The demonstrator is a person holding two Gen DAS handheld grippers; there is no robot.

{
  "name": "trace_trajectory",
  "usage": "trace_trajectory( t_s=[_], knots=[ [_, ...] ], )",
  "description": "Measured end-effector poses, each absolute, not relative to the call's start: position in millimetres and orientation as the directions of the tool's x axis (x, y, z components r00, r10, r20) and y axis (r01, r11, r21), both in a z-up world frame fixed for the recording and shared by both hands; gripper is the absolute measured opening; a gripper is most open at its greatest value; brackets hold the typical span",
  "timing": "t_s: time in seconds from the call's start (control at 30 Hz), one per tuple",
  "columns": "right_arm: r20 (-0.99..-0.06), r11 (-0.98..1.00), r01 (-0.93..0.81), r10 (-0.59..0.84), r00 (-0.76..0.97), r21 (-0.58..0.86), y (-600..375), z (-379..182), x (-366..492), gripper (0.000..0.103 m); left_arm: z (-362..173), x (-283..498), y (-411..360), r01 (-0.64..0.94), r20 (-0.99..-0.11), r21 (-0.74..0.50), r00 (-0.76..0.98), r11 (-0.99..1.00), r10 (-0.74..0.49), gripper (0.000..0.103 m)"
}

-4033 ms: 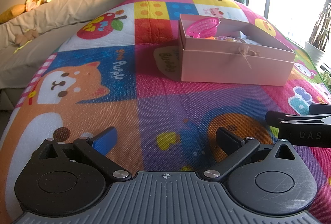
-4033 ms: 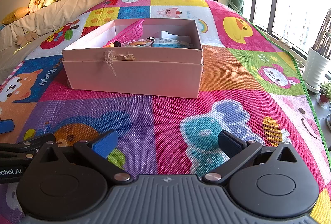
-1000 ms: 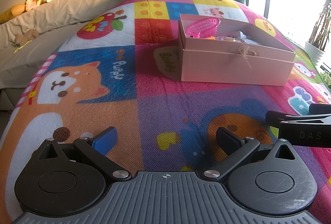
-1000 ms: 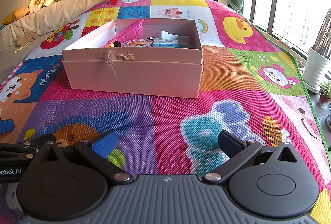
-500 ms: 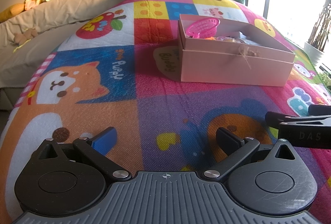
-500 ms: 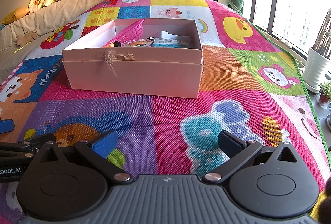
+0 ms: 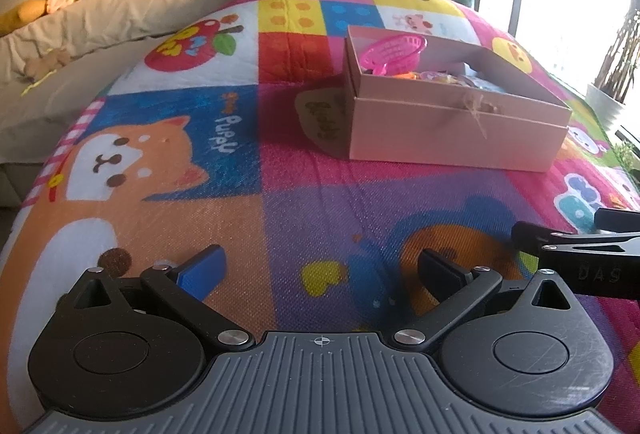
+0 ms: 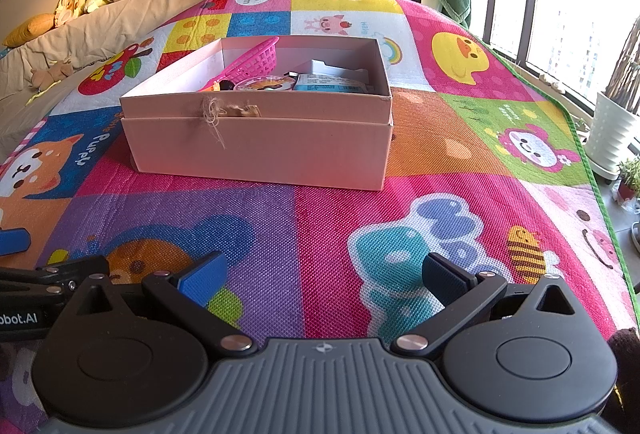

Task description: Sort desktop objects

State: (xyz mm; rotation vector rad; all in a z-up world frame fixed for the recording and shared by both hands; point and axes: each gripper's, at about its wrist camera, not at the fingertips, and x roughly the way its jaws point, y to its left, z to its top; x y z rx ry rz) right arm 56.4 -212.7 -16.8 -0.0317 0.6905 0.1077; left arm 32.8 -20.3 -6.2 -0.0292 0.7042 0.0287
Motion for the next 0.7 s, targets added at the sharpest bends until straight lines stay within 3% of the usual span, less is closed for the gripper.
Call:
trace_trajectory(
  t_s=[0.7],
  knots=[
    [-0.637,0.994,-0.110,0.089,0.766,0.008,-212.9,-16.9,56.2,0.103,-6.8,34.4,-22.6,-0.035,-0.653,-0.002,0.757,0.999,0.026,0.103]
  ],
)
